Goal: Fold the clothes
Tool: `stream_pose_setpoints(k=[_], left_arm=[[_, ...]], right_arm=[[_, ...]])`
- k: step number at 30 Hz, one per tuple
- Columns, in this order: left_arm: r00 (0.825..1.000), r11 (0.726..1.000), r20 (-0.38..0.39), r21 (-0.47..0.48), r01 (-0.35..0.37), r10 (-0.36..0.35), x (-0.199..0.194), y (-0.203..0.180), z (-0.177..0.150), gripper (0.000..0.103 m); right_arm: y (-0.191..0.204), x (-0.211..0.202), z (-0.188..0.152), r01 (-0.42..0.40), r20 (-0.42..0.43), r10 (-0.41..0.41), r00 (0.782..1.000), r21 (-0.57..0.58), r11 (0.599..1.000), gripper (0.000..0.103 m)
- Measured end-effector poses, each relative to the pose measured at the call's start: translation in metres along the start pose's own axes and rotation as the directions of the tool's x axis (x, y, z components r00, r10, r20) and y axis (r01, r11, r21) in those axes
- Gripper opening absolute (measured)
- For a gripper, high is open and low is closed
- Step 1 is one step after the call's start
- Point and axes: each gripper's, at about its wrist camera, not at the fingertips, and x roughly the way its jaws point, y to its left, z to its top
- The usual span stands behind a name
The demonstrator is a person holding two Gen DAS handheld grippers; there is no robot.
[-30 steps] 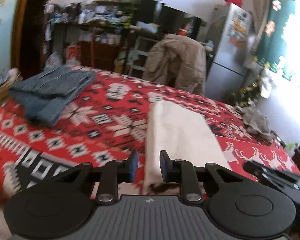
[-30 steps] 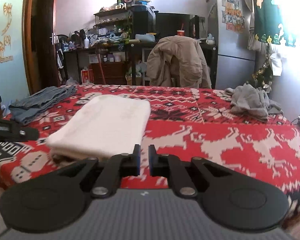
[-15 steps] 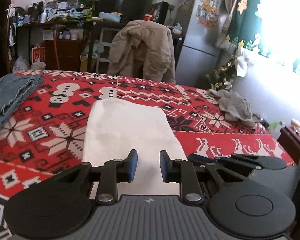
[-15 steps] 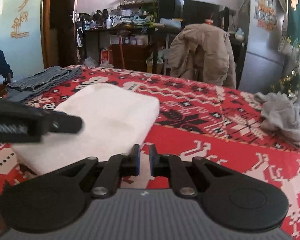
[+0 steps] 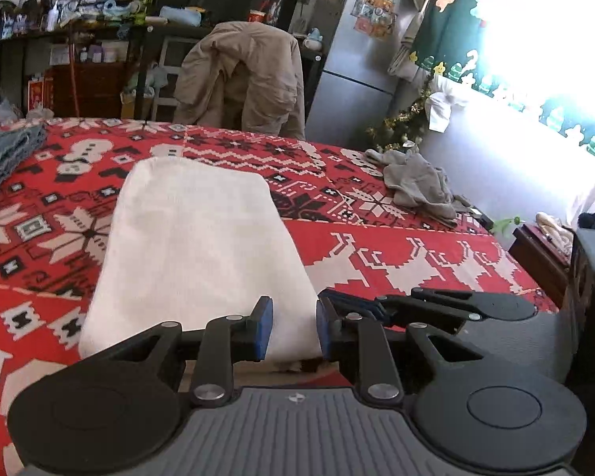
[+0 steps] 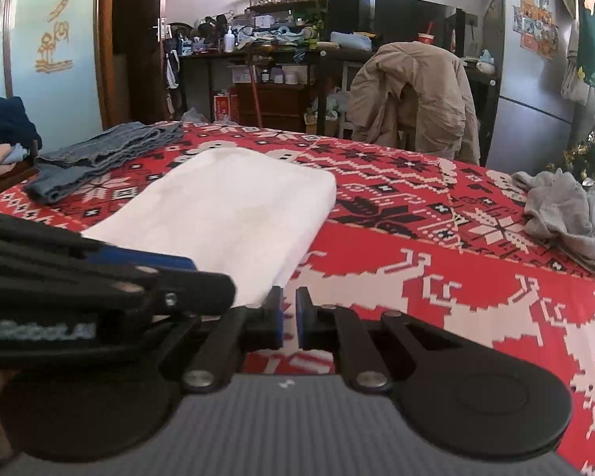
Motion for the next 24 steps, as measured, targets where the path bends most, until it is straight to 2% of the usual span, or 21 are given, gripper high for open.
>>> stream_pose_setpoints(k=[5, 18, 22, 24], left_arm=[[0.999, 0.999, -0.018, -0.036, 0.027, -0.028, -0.003, 0.003, -0.002, 0.022], [0.998, 0.998, -0.041, -0.034, 0.044, -0.046, -0.015, -0.002, -0.013, 0.022], [0.996, 0.996, -0.056, -0.061, 0.072, -0.075, -0.023, -0.002, -0.012, 0.022], [0.998, 0.996, -0.027, -0.061, 0.06, -0.061, -0.03, -0.002, -0.008, 0.022]], right_arm=[[0.002, -0.011, -0.004, -0.023, -0.011, 0.023, 1.0, 0.007, 1.0, 0.009], [0.014, -0.041, -0.016, -0.036, -0.032, 0.036, 0.999, -0.02, 0.999, 0.008], [0.017, -0.052, -0.021, -0.041, -0.048, 0.039, 0.998, -0.047, 0.998, 0.01], [0.016, -0.058, -0.022, -0.033, -0.045, 0.032, 0.998, -0.036, 0.999, 0.012]])
